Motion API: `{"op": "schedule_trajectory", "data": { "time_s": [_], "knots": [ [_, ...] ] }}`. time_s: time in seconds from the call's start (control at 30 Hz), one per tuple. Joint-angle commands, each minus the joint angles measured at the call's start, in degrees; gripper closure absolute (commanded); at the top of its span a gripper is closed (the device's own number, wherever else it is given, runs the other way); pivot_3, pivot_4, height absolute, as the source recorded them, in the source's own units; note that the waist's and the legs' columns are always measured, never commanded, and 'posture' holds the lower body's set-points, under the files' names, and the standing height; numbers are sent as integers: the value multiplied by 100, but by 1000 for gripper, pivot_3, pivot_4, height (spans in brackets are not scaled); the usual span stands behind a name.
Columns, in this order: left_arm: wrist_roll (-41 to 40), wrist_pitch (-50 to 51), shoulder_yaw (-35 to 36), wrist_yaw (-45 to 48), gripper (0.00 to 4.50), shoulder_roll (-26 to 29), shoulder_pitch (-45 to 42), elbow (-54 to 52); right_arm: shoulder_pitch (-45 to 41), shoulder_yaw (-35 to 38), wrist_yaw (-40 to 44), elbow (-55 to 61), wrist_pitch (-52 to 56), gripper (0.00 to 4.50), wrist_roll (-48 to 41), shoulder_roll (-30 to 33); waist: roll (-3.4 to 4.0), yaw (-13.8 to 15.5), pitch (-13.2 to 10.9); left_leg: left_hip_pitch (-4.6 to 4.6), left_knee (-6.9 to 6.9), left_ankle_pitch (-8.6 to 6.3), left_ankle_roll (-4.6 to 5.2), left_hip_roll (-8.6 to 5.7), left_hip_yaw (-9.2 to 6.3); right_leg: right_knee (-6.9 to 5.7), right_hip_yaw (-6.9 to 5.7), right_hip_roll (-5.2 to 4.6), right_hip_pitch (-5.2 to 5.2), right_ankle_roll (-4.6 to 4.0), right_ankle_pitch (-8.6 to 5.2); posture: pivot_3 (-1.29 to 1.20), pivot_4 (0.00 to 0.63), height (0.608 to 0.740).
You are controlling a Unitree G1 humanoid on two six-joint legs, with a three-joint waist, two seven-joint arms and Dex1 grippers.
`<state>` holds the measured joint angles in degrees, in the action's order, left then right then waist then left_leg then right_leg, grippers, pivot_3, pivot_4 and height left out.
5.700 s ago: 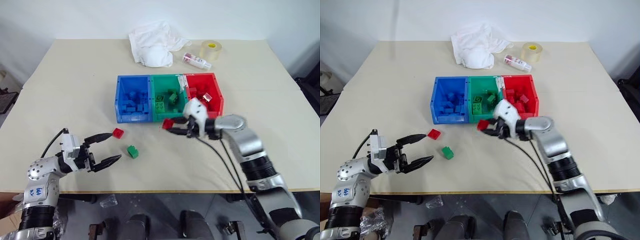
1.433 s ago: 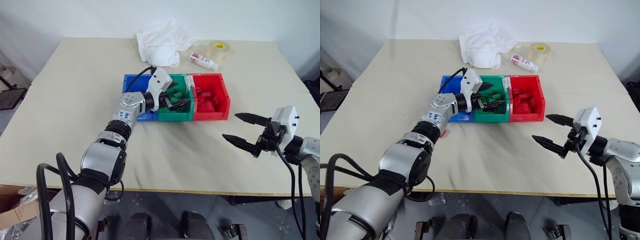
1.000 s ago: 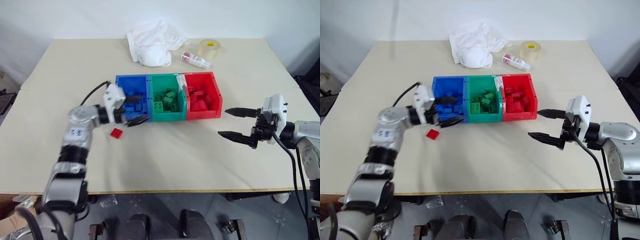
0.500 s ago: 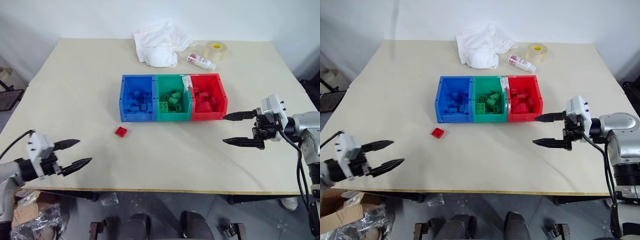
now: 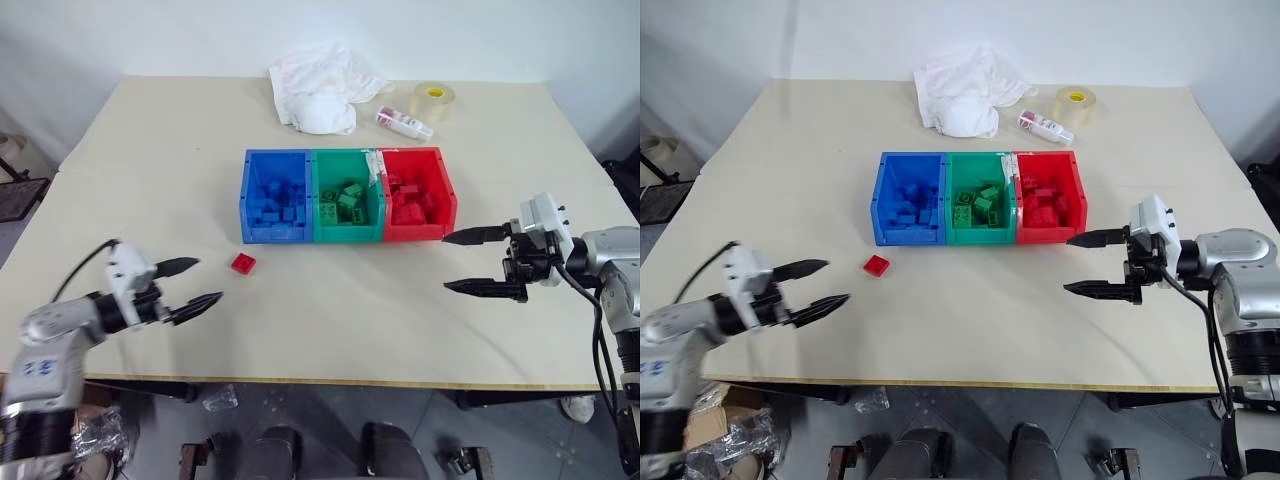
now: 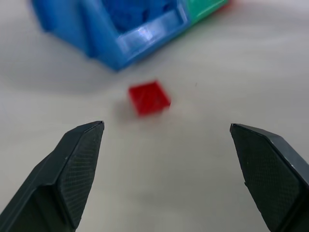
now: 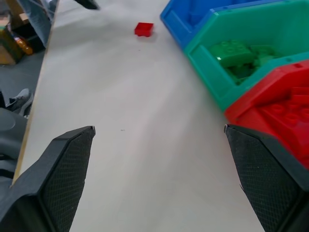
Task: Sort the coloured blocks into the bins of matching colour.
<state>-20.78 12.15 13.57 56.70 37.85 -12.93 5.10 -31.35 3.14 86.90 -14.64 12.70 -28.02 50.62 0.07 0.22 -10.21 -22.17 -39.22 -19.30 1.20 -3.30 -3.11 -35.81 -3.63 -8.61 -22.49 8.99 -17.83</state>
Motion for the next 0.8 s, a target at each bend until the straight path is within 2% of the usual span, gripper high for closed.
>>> {"op": "schedule_trajectory", "data": {
  "time_s": [0.03, 0.13, 0.27, 0.37, 0.57, 0.63, 0.8],
  "knots": [
    [425, -375, -475, -273, 55, -319, -589, 719, 152, 283, -120, 369, 61, 0, -151, 17, 0, -19, 0, 0, 0, 0, 0, 0, 1, -4, -2, 1, -3, 0, 0, 0, 150, 740],
    [685, -660, -784, -358, 55, -592, -1079, 1451, 337, 390, -262, 591, 125, 0, -205, 28, 0, -29, 0, 0, 1, 0, 0, 1, 4, -5, -6, 3, -5, 0, 0, 0, 150, 740],
    [912, -861, -1003, -380, 55, -674, -1394, 2067, 590, 589, -424, 859, 219, 0, -263, 72, 0, -32, 1, 3, 2, 0, 0, 1, 12, -9, -6, 4, -6, 0, 0, 0, 150, 740],
    [897, -995, -1026, -291, 636, -664, -1485, 2317, 765, 722, -509, 1029, 279, 0, -300, 100, 1, -27, 1, 4, -1, 0, 0, 2, 12, -10, -5, 2, -4, 0, 0, 0, 150, 740],
    [929, -1005, -1081, -157, 2530, -474, -1494, 2262, 913, 835, -628, 1166, 316, 0, -327, 103, 1, -28, 2, 4, -2, 0, 0, 2, 12, -10, -4, 2, -4, 0, 0, 0, 150, 740],
    [896, -941, -1095, -85, 2952, -434, -1486, 2162, 931, 844, -660, 1180, 307, 0, -323, 85, 1, -28, 2, 4, -2, 0, 0, 2, 11, -10, -4, 2, -3, 0, 0, 0, 150, 740],
    [724, -673, -1202, 36, 3009, -613, -1668, 1667, 963, 872, -763, 1201, 268, 0, -334, 42, 1, -9, 1, 3, -4, 0, 0, 1, 11, -9, -3, 1, -2, 0, 0, 0, 150, 740]
  ]
}}
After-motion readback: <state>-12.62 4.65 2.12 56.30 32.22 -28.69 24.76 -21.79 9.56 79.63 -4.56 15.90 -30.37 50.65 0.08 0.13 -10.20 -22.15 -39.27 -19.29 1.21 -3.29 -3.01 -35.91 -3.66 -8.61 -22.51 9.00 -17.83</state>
